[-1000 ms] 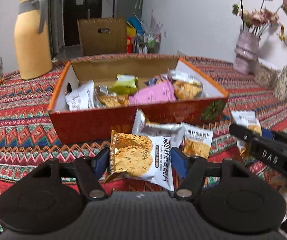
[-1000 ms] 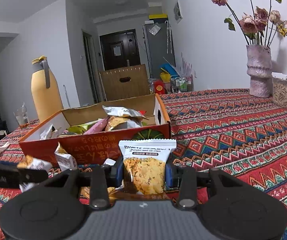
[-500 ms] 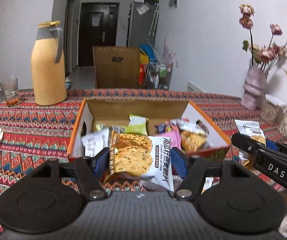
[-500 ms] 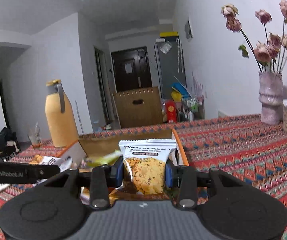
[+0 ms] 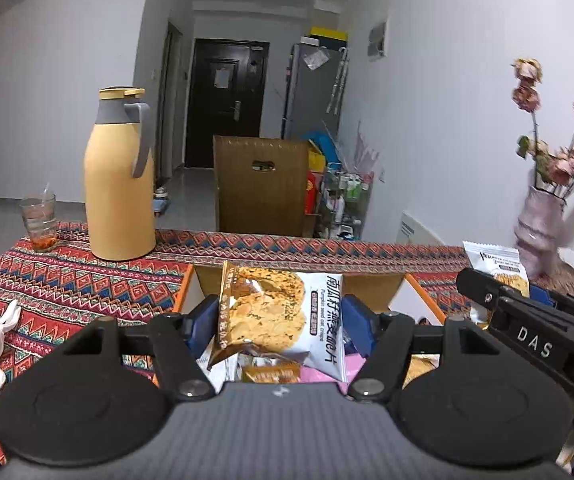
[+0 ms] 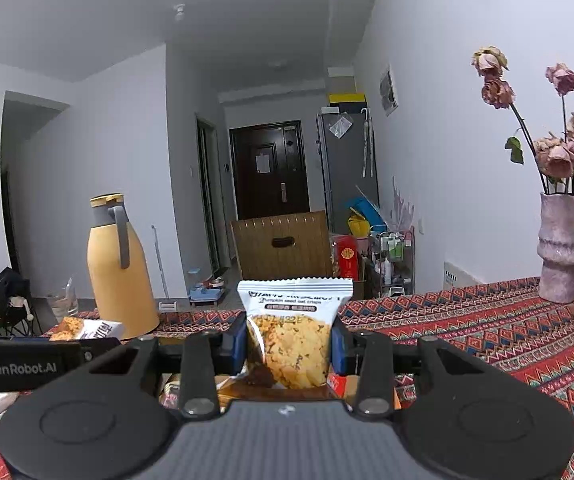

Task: Organize snacks
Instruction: 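Lower both held cookie packets into the cardboard box and open both grippers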

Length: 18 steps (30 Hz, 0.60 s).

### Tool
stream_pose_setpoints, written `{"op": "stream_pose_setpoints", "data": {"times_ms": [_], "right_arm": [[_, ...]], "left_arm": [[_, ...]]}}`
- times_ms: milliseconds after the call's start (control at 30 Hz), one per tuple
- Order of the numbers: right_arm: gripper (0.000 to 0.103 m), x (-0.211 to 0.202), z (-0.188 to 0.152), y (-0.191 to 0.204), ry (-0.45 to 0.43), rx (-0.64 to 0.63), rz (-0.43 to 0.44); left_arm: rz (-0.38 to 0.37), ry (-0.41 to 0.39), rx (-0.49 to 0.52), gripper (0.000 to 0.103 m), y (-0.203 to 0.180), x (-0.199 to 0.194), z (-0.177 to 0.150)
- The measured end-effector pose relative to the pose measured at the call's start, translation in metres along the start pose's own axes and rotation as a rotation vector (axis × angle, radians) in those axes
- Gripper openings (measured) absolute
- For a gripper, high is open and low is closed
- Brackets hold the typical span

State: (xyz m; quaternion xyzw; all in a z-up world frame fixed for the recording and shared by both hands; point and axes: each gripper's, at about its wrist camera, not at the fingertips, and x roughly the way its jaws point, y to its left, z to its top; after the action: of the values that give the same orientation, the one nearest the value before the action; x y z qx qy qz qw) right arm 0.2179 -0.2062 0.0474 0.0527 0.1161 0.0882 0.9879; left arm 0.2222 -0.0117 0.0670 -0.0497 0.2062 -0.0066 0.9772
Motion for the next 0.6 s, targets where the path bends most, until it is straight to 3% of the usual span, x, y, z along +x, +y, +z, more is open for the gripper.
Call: {"op": "stream_pose_setpoints", "data": {"times_ms": [333,600], "right_arm": [[0.038,0.058,-0.012,0.004,0.045,-0.01,-0.064],[0.038,0.09,-0.04,0.0,0.124,-0.034,-0.076]], "left_arm": [[0.078,0.032,-0.041,0.067,0.016,0.053,-0.004],[0.082,0.103,-0.064,0.067,0.031,0.084,-0.023]]}}
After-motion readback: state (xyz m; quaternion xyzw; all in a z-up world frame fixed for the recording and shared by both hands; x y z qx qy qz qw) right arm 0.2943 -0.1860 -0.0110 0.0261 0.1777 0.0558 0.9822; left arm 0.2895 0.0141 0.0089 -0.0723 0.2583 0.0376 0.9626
